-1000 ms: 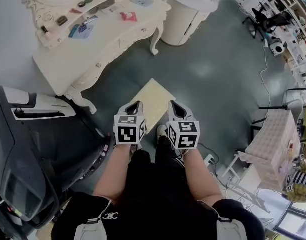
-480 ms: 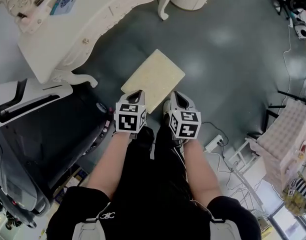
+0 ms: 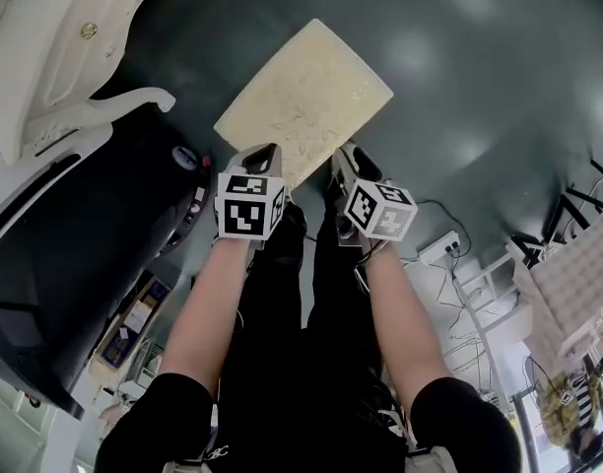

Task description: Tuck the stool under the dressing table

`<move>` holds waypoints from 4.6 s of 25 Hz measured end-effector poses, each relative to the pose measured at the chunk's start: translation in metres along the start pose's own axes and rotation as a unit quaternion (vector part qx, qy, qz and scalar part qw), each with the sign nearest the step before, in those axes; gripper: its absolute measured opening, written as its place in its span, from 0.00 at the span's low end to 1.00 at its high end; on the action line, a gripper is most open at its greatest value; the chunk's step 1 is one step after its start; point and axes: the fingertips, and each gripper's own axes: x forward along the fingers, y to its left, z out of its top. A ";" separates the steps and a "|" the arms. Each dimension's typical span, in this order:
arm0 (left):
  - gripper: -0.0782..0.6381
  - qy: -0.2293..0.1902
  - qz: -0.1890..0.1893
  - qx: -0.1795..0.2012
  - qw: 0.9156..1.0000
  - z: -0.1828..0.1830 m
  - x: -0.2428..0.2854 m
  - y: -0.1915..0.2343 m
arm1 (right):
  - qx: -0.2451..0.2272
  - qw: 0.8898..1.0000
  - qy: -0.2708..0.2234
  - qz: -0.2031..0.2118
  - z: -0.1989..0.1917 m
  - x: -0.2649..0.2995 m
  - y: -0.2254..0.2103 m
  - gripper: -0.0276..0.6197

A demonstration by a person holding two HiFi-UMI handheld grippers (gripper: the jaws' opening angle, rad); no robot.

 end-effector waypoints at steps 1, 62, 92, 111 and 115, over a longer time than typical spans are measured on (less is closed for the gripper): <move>0.11 0.009 0.004 -0.005 1.000 -0.007 0.008 0.003 | 0.024 1.000 0.009 0.009 -0.010 0.008 -0.007 0.33; 0.11 0.006 0.034 -0.065 0.997 0.006 0.004 0.214 | 0.204 0.969 -0.030 0.137 0.136 0.342 0.200 0.49; 0.11 -0.113 0.068 -0.120 0.984 0.096 -0.010 0.167 | -0.337 0.930 -0.109 0.100 0.194 0.154 0.210 0.05; 0.11 -0.344 0.075 -0.064 0.934 0.303 -0.296 -0.010 | -0.319 0.892 -0.296 0.119 0.337 -0.202 0.315 0.05; 0.11 -0.380 0.104 -0.036 0.918 0.340 -0.373 -0.029 | -0.293 0.882 -0.345 0.129 0.375 -0.271 0.346 0.05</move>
